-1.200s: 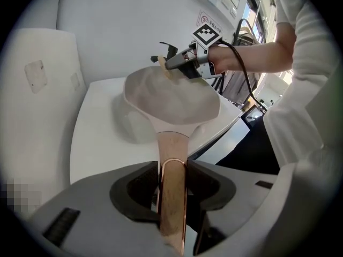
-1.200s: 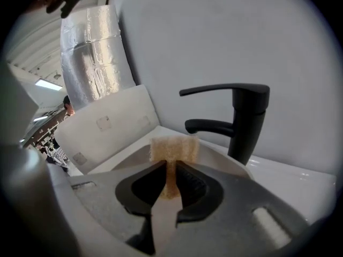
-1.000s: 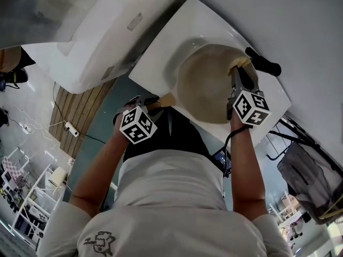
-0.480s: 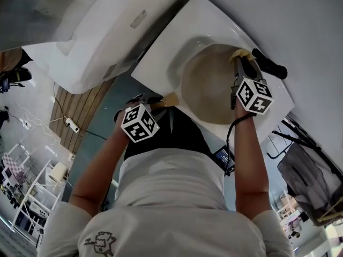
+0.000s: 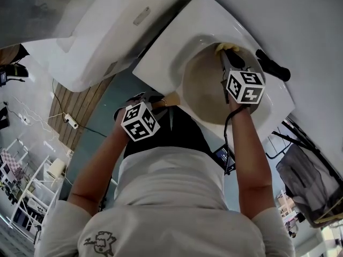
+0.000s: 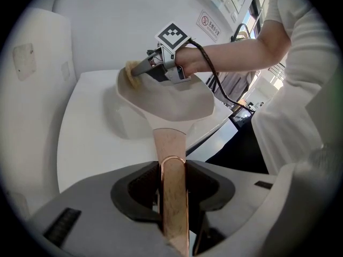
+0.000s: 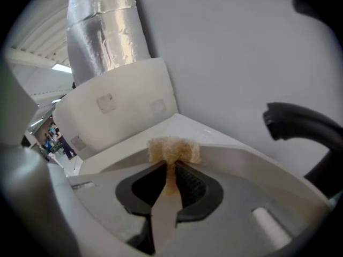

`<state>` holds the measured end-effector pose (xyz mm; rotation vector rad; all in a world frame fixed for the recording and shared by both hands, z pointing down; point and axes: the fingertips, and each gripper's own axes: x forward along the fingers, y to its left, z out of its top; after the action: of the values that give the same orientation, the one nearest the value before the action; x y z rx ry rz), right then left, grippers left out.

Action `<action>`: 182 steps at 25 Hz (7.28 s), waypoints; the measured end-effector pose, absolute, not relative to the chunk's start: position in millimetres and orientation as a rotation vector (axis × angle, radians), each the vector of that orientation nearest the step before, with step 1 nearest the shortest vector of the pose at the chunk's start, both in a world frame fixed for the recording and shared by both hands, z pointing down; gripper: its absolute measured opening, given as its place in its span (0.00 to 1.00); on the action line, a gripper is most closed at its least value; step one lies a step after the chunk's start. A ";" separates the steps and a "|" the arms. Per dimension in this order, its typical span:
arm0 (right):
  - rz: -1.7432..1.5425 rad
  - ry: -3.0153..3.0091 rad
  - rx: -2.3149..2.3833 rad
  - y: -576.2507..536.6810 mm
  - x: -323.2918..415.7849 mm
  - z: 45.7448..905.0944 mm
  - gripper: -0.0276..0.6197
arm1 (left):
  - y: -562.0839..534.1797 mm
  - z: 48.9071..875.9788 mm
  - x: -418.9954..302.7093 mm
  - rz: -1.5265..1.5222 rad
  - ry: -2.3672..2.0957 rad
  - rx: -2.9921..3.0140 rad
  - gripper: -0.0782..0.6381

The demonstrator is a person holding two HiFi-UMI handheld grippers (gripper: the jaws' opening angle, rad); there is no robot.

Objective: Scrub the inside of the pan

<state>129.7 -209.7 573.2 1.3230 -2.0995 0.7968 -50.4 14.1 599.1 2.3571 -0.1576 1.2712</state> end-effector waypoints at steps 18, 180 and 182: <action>0.901 -2.285 0.569 -132.5 15.0 595.8 0.13 | 13.3 598.5 -52.6 1.265 -0.165 2.359 0.33; 0.103 -1.700 0.136 -76.7 83.3 653.1 0.14 | 25.8 601.4 -42.5 1.239 -0.188 2.342 0.33; 0.118 -1.708 0.080 -58.3 81.6 652.6 0.14 | 26.0 601.1 -42.2 1.236 -0.184 2.341 0.33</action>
<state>81.6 -58.3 652.6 0.0804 -1.7080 0.1180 -42.2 26.0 601.1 2.3415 -0.1837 1.2365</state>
